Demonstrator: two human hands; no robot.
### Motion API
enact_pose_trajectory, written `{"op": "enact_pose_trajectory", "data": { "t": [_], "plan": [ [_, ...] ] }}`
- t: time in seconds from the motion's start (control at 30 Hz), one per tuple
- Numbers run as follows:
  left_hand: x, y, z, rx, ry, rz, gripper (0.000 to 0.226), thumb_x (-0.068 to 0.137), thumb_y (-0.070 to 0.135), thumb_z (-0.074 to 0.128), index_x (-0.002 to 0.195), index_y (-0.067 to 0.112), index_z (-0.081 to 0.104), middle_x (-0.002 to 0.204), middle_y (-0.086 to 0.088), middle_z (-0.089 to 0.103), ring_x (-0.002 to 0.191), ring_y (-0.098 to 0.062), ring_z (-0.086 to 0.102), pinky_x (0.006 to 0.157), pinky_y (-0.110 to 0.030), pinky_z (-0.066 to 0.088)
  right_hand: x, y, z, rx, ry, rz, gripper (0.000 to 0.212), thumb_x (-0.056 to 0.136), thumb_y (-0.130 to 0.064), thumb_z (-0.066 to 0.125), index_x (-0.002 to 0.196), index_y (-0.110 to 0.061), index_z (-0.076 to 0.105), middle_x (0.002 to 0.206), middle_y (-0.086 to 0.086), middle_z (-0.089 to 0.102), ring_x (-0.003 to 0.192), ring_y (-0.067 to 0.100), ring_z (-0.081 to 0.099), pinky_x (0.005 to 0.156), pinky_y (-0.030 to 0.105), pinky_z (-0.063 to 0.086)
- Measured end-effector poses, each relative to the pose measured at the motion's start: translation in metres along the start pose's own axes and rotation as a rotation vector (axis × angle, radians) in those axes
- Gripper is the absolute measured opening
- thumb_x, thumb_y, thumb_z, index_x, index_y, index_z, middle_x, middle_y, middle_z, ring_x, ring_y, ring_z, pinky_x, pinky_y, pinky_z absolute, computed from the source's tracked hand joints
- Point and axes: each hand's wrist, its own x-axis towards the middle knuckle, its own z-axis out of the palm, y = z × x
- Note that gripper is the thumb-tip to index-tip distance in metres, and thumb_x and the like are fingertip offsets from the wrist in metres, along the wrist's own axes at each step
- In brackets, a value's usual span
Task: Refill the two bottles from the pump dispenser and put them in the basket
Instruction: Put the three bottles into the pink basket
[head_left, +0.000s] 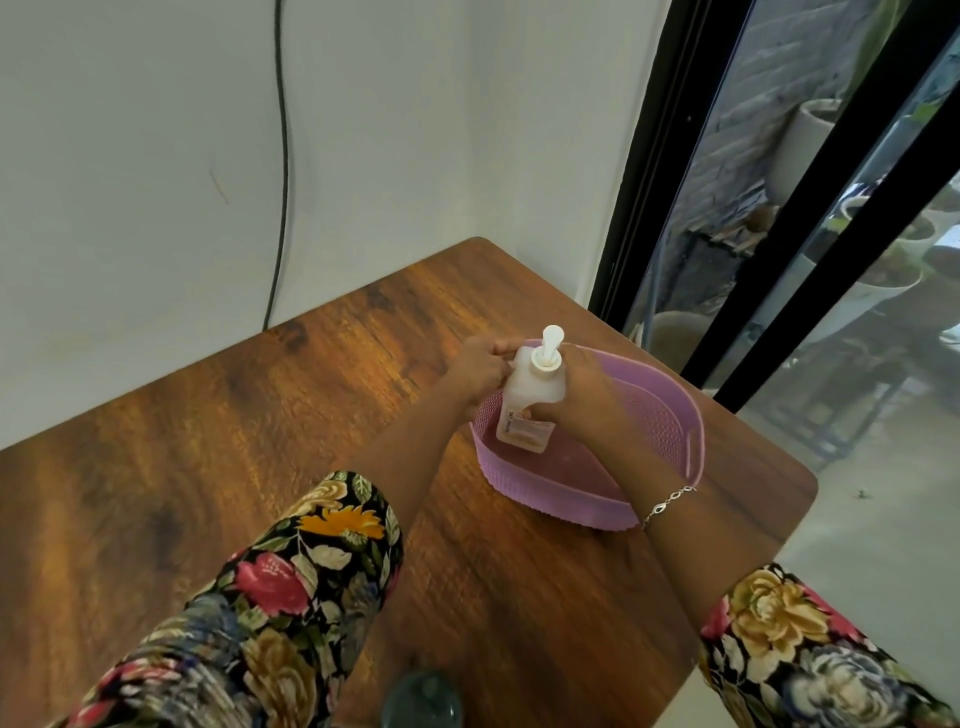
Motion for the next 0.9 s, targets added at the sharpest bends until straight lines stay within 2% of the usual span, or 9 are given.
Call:
{"op": "enact_pose_trajectory", "data": {
  "t": [0.13,0.33,0.47,0.57,0.63,0.7,0.77,0.83,0.9],
  "plan": [
    [-0.004,-0.003,-0.002,-0.01,0.052,0.037,0.048,0.084,-0.023,0.033,0.12,-0.004,0.058,0.116,-0.017,0.06,0.099,-0.018,0.056,0.068,-0.014,0.052,0.004,0.001,0.007,0.005,0.005,-0.01,0.071,0.057,-0.027,0.082,0.119,-0.014,0.051,0.112,0.002,0.055,0.1,0.019,0.055,0.077,0.035,0.049],
    [-0.009,-0.011,-0.009,0.073,0.119,0.064,0.048,0.083,-0.02,0.033,0.117,-0.002,0.061,0.117,-0.018,0.062,0.103,-0.02,0.057,0.079,-0.024,0.05,0.003,-0.005,0.013,0.003,-0.018,-0.013,0.071,0.058,-0.03,0.083,0.118,-0.013,0.05,0.112,0.003,0.055,0.101,0.019,0.053,0.074,0.032,0.045],
    [-0.015,-0.012,-0.015,0.124,0.137,0.054,0.043,0.086,-0.016,0.034,0.116,-0.001,0.062,0.108,-0.012,0.063,0.098,-0.019,0.057,0.075,-0.025,0.049,0.001,-0.004,0.015,-0.001,-0.015,-0.03,0.074,0.061,-0.031,0.083,0.122,-0.01,0.046,0.119,0.005,0.052,0.106,0.02,0.049,0.075,0.028,0.039],
    [-0.021,-0.012,-0.018,0.146,0.117,0.052,0.042,0.087,-0.016,0.034,0.118,-0.003,0.06,0.103,-0.01,0.061,0.095,-0.018,0.055,0.07,-0.021,0.048,-0.001,-0.007,0.018,0.012,-0.012,-0.023,0.074,0.062,-0.032,0.082,0.122,-0.01,0.045,0.12,0.007,0.05,0.106,0.022,0.049,0.076,0.031,0.04],
    [-0.025,-0.014,-0.021,0.167,0.095,0.061,0.044,0.086,-0.017,0.034,0.12,-0.002,0.058,0.107,-0.012,0.062,0.097,-0.017,0.055,0.068,-0.018,0.048,-0.004,-0.009,0.02,0.015,-0.01,-0.027,0.073,0.065,-0.03,0.081,0.124,-0.009,0.043,0.122,0.008,0.048,0.107,0.023,0.048,0.076,0.031,0.04],
    [-0.029,-0.016,-0.025,0.221,0.086,0.088,0.045,0.085,-0.017,0.035,0.119,-0.001,0.06,0.111,-0.011,0.062,0.103,-0.018,0.056,0.074,-0.021,0.048,-0.006,-0.011,0.021,0.018,-0.002,-0.019,0.074,0.067,-0.027,0.079,0.127,-0.009,0.041,0.125,0.008,0.046,0.11,0.024,0.048,0.077,0.03,0.039],
    [-0.033,-0.018,-0.03,0.265,0.099,0.127,0.042,0.085,-0.012,0.039,0.118,0.001,0.061,0.115,-0.011,0.063,0.111,-0.023,0.056,0.085,-0.031,0.049,-0.008,-0.012,0.02,0.024,0.009,-0.01,0.074,0.067,-0.026,0.079,0.129,-0.01,0.04,0.126,0.009,0.045,0.111,0.025,0.047,0.078,0.03,0.037],
    [-0.039,-0.019,-0.034,0.344,0.111,0.137,0.039,0.089,-0.004,0.045,0.127,0.002,0.055,0.127,-0.012,0.058,0.12,-0.025,0.052,0.097,-0.036,0.045,-0.009,-0.012,0.02,0.015,0.017,-0.005,0.077,0.067,-0.026,0.08,0.131,-0.011,0.039,0.128,0.009,0.044,0.114,0.026,0.046,0.08,0.031,0.037],
    [-0.043,-0.023,-0.039,0.495,0.13,0.139,0.044,0.092,0.003,0.047,0.136,0.005,0.045,0.136,-0.011,0.05,0.126,-0.024,0.046,0.104,-0.035,0.038,-0.012,-0.012,0.021,0.003,0.029,0.0,0.083,0.067,-0.026,0.08,0.135,-0.01,0.035,0.133,0.01,0.041,0.119,0.028,0.043,0.085,0.034,0.039]
  ]
}}
